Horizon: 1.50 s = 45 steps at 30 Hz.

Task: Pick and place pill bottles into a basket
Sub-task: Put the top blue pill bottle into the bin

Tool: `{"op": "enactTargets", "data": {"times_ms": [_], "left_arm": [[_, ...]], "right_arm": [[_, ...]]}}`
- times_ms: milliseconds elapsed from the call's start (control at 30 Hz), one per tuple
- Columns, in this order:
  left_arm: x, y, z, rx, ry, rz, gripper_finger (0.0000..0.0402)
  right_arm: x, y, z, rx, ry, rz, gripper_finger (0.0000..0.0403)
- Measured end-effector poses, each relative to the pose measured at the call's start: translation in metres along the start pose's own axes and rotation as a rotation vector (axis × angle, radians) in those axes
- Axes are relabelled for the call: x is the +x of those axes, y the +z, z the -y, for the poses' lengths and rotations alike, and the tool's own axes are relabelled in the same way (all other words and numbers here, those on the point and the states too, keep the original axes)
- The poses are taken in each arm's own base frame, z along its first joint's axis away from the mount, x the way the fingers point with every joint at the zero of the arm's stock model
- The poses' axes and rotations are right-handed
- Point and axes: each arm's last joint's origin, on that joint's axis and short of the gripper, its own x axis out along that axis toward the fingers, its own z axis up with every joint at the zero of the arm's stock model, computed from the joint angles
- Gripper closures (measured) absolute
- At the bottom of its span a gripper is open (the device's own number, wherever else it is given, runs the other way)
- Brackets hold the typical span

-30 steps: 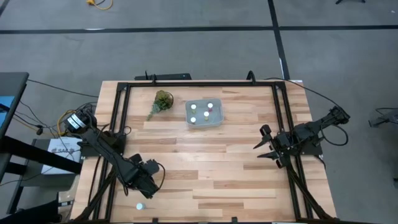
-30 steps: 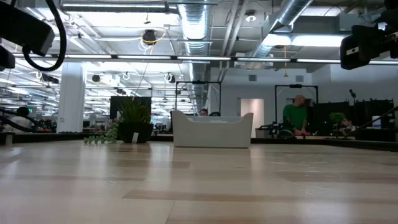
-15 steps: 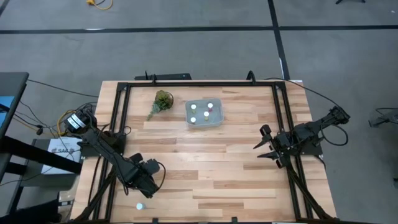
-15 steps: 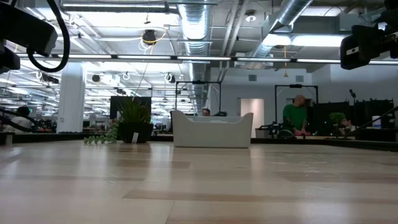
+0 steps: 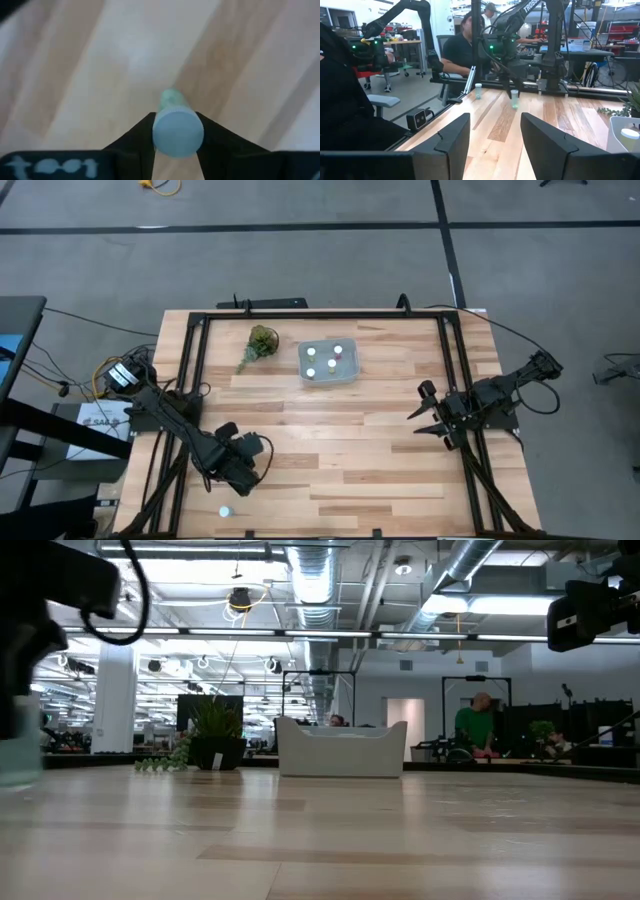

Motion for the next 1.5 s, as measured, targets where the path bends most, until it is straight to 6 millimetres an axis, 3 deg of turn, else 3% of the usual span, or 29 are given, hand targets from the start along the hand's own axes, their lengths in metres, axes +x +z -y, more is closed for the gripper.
{"op": "enactTargets", "data": {"times_ms": [100,267,567,767,967,1267,1500], "left_arm": [[0.002,0.01,-0.005,-0.005,0.041,0.077,0.029],[0.008,0.037,-0.017,-0.004,0.129,0.212,0.0314],[0.018,0.104,-0.038,-0.04,0.196,0.484,0.0289],[0.019,0.148,-0.055,-0.055,0.172,0.622,0.0314],[0.017,0.185,-0.078,-0.058,0.134,0.733,0.03],[0.027,0.212,-0.125,-0.046,-0.005,0.66,0.0313],[0.02,0.226,-0.142,0.009,-0.035,0.618,0.0297]], "right_arm": [[0.0,0.0,0.0,0.0,0.0,0.0,0.0235],[0.0,0.0,0.0,0.0,0.0,0.0,0.0235],[0.0,0.0,0.0,0.0,0.0,0.0,0.0235],[0.0,0.0,0.0,0.0,0.0,0.0,0.0235],[0.0,0.0,0.0,0.0,0.0,0.0,0.0235],[0.0,0.0,0.0,0.0,0.0,0.0,0.0235],[0.0,0.0,0.0,0.0,0.0,0.0,0.0235]]}}
